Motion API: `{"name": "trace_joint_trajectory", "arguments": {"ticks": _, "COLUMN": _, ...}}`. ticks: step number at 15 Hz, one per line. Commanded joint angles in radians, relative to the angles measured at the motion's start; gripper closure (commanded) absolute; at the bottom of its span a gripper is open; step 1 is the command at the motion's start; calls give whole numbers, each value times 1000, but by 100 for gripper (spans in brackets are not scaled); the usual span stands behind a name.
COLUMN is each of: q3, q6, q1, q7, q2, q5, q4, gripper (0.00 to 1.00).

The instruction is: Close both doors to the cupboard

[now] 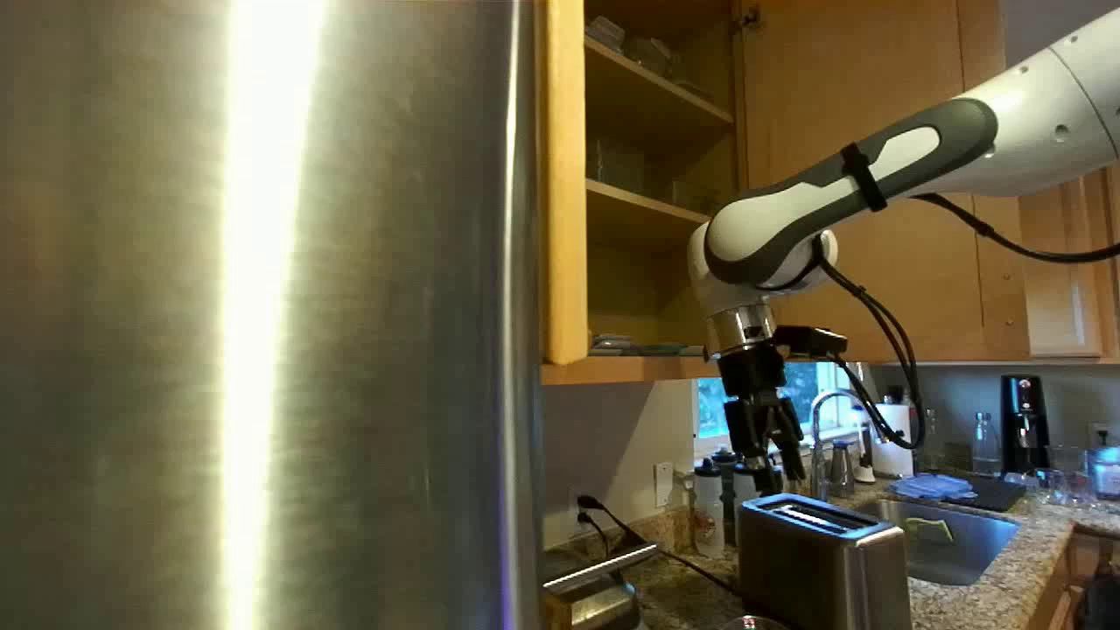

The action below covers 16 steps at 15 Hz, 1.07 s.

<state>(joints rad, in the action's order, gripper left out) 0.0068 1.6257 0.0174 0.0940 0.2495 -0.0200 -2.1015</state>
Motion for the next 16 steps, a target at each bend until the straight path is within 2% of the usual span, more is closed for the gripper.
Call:
{"name": "trace_joint_trajectory", "arguments": {"ticks": 1, "q3": -1, "q6": -2, "q1": 1, "q7": -1, "q2": -1, "q5": 0, "q4": 2, "gripper": 0}}
{"name": "trace_joint_trajectory", "arguments": {"ticks": 7, "q3": -1, "q6": -2, "q1": 1, "q7": -1, "q2": -1, "q5": 0, "q4": 2, "gripper": 0}}
{"name": "trace_joint_trajectory", "arguments": {"ticks": 11, "q3": -3, "q6": 75, "q1": -3, "q7": 5, "q2": 79, "q5": 29, "q4": -71, "gripper": 0}}
{"name": "trace_joint_trajectory", "arguments": {"ticks": 16, "q3": -17, "q6": 235, "q1": -30, "q7": -15, "q2": 216, "q5": 85, "q4": -224, "gripper": 0}}
